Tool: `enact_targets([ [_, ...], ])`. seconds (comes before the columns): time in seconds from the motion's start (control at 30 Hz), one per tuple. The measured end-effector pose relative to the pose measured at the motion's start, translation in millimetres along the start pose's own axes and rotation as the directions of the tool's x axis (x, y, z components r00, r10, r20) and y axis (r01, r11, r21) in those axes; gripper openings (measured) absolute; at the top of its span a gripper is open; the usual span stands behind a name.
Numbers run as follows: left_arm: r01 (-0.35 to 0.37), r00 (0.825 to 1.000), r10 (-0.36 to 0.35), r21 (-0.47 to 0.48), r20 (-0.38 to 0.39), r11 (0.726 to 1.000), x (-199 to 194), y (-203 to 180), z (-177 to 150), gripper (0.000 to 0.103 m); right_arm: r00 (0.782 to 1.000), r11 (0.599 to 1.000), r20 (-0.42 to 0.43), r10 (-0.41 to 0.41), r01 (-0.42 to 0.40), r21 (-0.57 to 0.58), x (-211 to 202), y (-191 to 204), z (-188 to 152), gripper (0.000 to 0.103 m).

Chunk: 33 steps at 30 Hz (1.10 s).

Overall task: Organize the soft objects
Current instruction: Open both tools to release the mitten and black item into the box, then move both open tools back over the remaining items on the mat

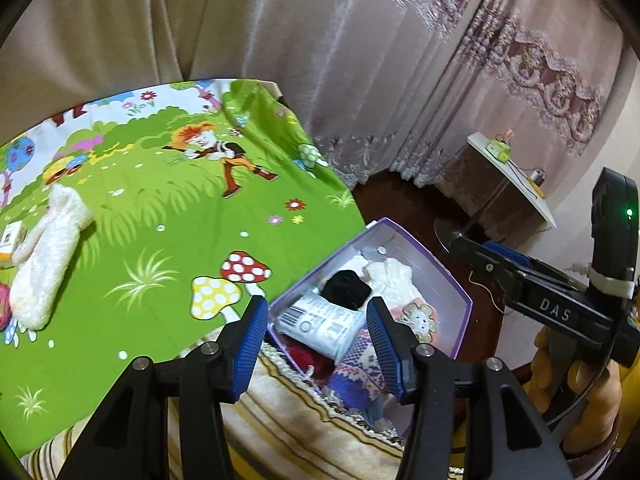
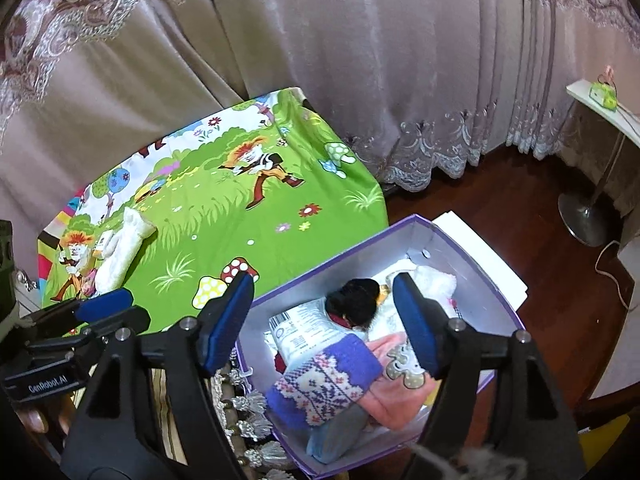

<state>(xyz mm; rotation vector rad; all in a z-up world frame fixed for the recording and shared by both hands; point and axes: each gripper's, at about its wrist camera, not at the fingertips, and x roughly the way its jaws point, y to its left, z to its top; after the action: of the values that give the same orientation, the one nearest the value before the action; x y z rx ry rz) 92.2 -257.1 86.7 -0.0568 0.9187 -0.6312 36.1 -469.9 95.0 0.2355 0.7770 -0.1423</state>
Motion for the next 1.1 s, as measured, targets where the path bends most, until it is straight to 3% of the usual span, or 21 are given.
enact_targets([
  [0.37,-0.072,0.996,0.075,-0.068,0.042,0.995,-21.0,43.6,-1.9,0.053,0.997,0.994,0.057,-0.052,0.057,-0.091,0.9,37.9,1.4,0.080],
  [0.73,-0.134,0.986,0.148,-0.167,0.072,0.977,-48.2,102.5,-7.1,0.054,0.999,0.990,0.046,-0.018,0.024,-0.138,12.5,68.0,7.7,0.081],
  [0.93,-0.186,0.975,0.210,-0.253,0.072,0.949,-66.1,148.9,-17.6,0.057,0.999,0.985,0.032,0.033,-0.027,-0.172,22.7,93.6,17.5,0.081],
  [1.1,-0.245,0.958,0.281,-0.334,0.062,0.910,-85.2,195.6,-30.4,0.057,0.995,0.971,0.007,0.097,-0.093,-0.220,35.1,124.8,28.1,0.082],
])
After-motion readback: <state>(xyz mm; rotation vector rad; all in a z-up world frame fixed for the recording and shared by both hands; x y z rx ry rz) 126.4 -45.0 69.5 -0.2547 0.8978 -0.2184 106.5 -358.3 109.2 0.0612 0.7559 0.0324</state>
